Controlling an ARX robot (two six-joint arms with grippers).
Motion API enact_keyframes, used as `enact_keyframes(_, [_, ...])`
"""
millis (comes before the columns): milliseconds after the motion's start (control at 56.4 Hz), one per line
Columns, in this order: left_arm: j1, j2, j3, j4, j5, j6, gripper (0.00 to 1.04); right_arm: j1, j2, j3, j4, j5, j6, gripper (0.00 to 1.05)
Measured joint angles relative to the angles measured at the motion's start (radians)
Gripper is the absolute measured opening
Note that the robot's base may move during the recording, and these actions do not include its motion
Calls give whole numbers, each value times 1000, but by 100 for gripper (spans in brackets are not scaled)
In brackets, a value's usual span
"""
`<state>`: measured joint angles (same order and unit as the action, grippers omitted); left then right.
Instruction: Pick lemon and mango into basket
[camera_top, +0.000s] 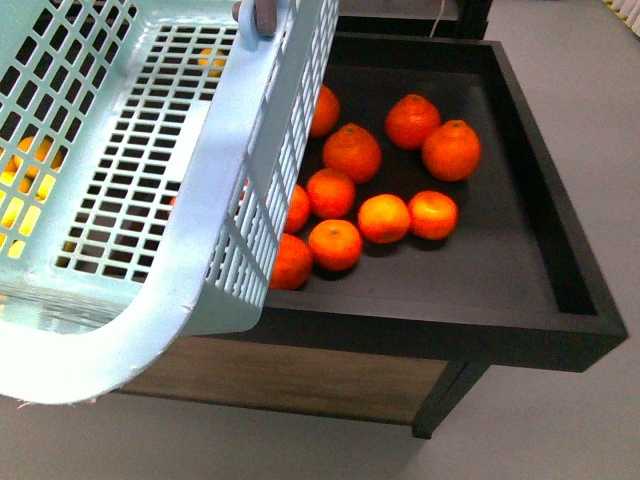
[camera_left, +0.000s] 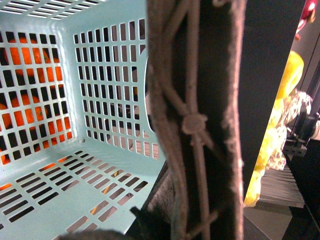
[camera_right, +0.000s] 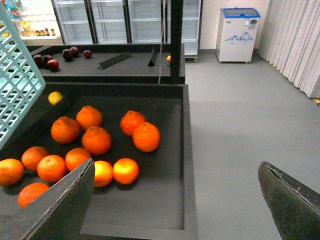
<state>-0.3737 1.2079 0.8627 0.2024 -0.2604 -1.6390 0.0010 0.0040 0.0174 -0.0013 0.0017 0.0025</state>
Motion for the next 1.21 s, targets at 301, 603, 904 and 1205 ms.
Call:
enact_keyframes(301, [0, 0, 0, 0, -2, 1, 5, 0, 0, 0, 0, -1, 0, 96])
enact_keyframes(603, [0, 0, 0, 0, -1, 1, 5, 0, -1, 0, 0, -1, 0, 96])
enact_keyframes(904, [0, 0, 0, 0, -1, 1, 5, 0, -1, 0, -1, 0, 0, 96])
enact_keyframes(1205, [1, 0, 0, 0, -2, 3, 5, 0, -1, 0, -1, -1, 0, 96])
